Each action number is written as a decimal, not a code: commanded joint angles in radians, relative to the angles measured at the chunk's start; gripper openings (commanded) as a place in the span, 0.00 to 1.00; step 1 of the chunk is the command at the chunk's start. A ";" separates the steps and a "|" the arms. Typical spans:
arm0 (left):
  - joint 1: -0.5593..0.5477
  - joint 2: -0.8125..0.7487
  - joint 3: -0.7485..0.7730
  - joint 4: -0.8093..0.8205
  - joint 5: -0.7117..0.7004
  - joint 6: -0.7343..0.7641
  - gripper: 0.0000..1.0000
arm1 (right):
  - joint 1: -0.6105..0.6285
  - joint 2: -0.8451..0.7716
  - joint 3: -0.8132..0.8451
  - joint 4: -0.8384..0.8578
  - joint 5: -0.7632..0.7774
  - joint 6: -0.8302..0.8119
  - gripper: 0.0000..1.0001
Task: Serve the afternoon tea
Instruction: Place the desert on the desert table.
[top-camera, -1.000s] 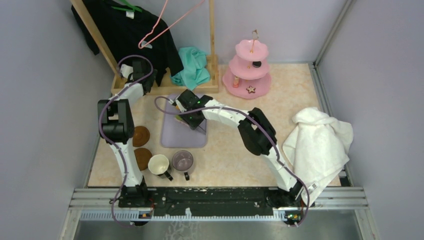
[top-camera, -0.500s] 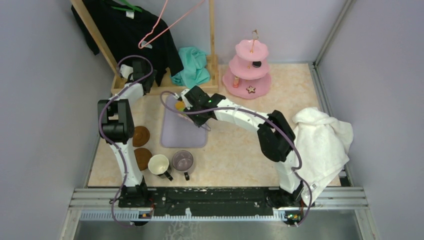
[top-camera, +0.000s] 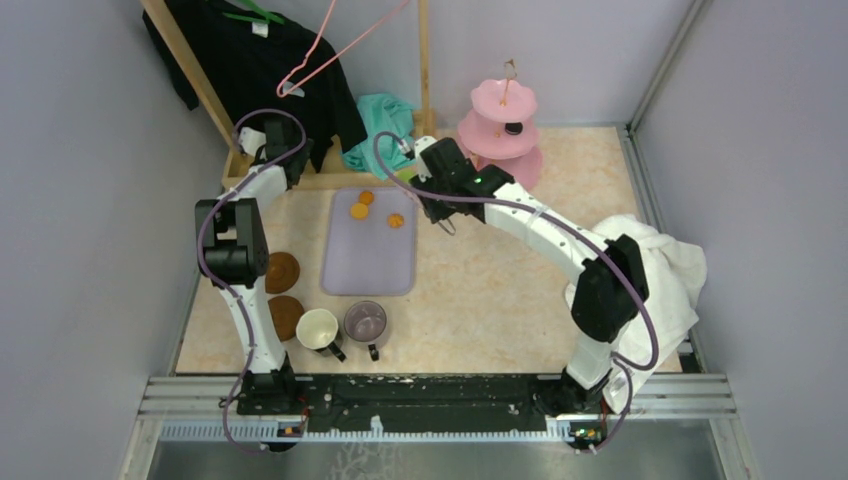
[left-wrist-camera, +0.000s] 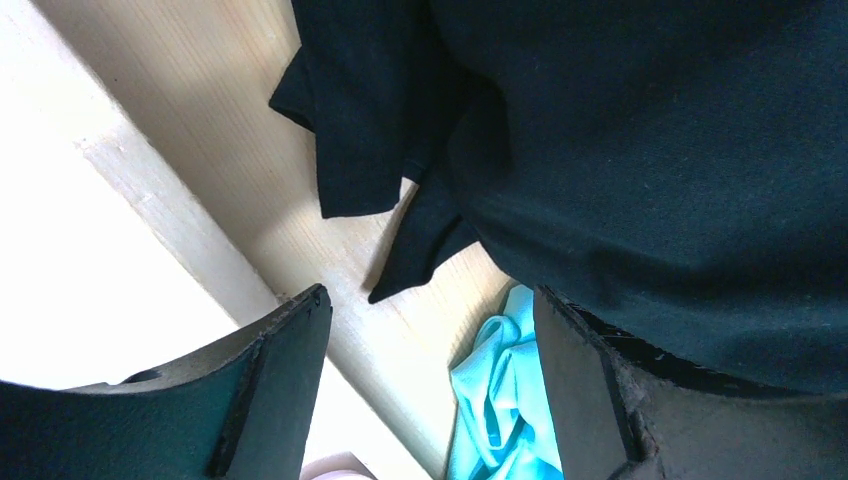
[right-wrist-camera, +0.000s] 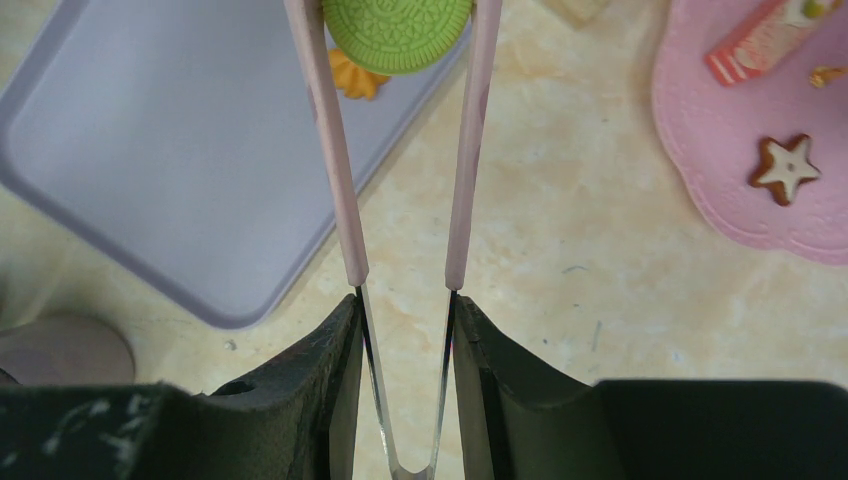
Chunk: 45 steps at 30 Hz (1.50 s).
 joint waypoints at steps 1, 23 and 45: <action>0.002 0.007 0.047 -0.007 -0.014 0.017 0.80 | -0.050 -0.082 0.002 -0.012 0.043 0.020 0.00; 0.003 0.079 0.140 -0.035 -0.016 0.031 0.79 | -0.308 0.095 0.277 -0.094 0.056 0.041 0.00; 0.004 0.172 0.259 -0.066 -0.015 0.036 0.80 | -0.394 0.436 0.712 -0.247 0.002 0.082 0.00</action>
